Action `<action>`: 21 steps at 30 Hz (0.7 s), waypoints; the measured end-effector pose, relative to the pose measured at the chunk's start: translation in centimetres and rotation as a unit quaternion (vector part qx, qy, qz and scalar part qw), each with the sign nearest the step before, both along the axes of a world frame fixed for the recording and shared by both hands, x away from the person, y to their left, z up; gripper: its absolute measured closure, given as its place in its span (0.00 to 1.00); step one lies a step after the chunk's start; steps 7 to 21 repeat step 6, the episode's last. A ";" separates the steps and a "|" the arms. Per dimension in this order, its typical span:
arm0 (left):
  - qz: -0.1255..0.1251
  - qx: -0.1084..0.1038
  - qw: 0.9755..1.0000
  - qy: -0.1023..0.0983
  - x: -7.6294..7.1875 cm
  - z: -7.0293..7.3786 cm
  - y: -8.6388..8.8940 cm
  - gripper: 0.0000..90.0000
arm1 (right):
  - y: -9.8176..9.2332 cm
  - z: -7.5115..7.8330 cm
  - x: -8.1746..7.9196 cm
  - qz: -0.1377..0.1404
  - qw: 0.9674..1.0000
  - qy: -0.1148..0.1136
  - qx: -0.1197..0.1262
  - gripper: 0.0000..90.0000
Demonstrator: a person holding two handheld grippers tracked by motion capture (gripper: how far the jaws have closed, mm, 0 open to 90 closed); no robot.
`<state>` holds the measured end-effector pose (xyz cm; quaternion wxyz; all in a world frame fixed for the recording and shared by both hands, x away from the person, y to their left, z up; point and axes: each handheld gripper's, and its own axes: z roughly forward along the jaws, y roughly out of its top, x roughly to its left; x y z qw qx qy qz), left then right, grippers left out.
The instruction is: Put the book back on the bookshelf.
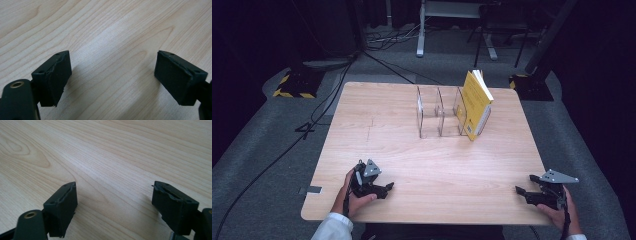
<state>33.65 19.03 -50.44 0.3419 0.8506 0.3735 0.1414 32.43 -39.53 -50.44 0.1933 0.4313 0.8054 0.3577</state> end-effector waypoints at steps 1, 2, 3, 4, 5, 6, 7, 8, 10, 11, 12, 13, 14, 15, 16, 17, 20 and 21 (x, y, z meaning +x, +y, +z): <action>0.001 -0.001 1.000 -0.002 0.0 0.0 0.0 0.16 | 0.0 0.0 0.0 0.000 1.000 0.000 0.000 0.23; 0.000 -0.001 1.000 -0.002 0.1 0.0 0.0 0.17 | 0.0 0.0 0.0 0.000 1.000 0.000 0.000 0.23; 0.000 -0.001 1.000 -0.002 0.1 0.0 0.0 0.16 | 0.0 0.0 0.0 0.000 1.000 0.000 0.000 0.23; 0.001 -0.001 1.000 -0.002 0.0 0.0 0.0 0.16 | 0.0 0.0 0.0 0.000 1.000 0.000 0.000 0.23; 0.000 -0.001 1.000 -0.002 0.1 0.0 0.0 0.16 | 0.0 0.0 0.0 0.000 1.000 0.000 0.000 0.23; 0.001 -0.001 1.000 -0.002 0.1 0.0 0.0 0.16 | 0.0 0.0 0.0 0.000 1.000 0.000 0.000 0.23; 0.001 -0.001 1.000 -0.002 0.1 0.0 0.0 0.16 | 0.0 0.0 0.0 0.000 1.000 0.000 0.000 0.23; 0.001 -0.001 1.000 -0.002 0.1 0.0 0.0 0.16 | 0.0 0.0 0.0 0.000 1.000 0.000 0.000 0.23; 0.001 -0.001 1.000 -0.002 0.1 0.0 0.0 0.16 | 0.0 0.0 0.0 0.000 1.000 0.000 0.000 0.23; 0.001 -0.001 1.000 -0.002 0.1 0.0 0.0 0.16 | 0.0 0.0 0.0 0.000 1.000 0.000 0.000 0.23; 0.001 -0.001 1.000 -0.002 0.1 0.0 0.0 0.16 | 0.0 0.0 0.0 0.000 1.000 0.000 0.000 0.23; 0.001 -0.001 1.000 -0.002 0.1 0.0 0.0 0.16 | 0.0 0.0 0.0 0.000 1.000 0.000 0.000 0.23; 0.001 -0.001 1.000 -0.002 0.1 0.0 0.0 0.16 | 0.0 0.0 0.0 0.000 1.000 0.000 0.000 0.23; 0.001 -0.001 1.000 -0.002 0.1 0.0 0.0 0.16 | 0.0 0.0 0.0 0.000 1.000 0.000 0.000 0.23; 0.001 -0.001 1.000 -0.002 0.1 0.0 0.0 0.16 | 0.0 0.0 0.0 0.000 1.000 0.000 0.000 0.23; 0.001 -0.001 1.000 -0.002 0.1 0.0 0.0 0.16 | 0.0 0.0 0.0 0.000 1.000 0.000 0.000 0.23; 0.001 -0.001 1.000 -0.002 0.1 0.0 0.0 0.16 | 0.0 0.0 0.0 0.000 1.000 0.000 0.000 0.23; 0.001 -0.001 1.000 -0.002 0.1 0.0 0.0 0.16 | 0.0 0.0 0.0 0.000 1.000 0.000 0.000 0.23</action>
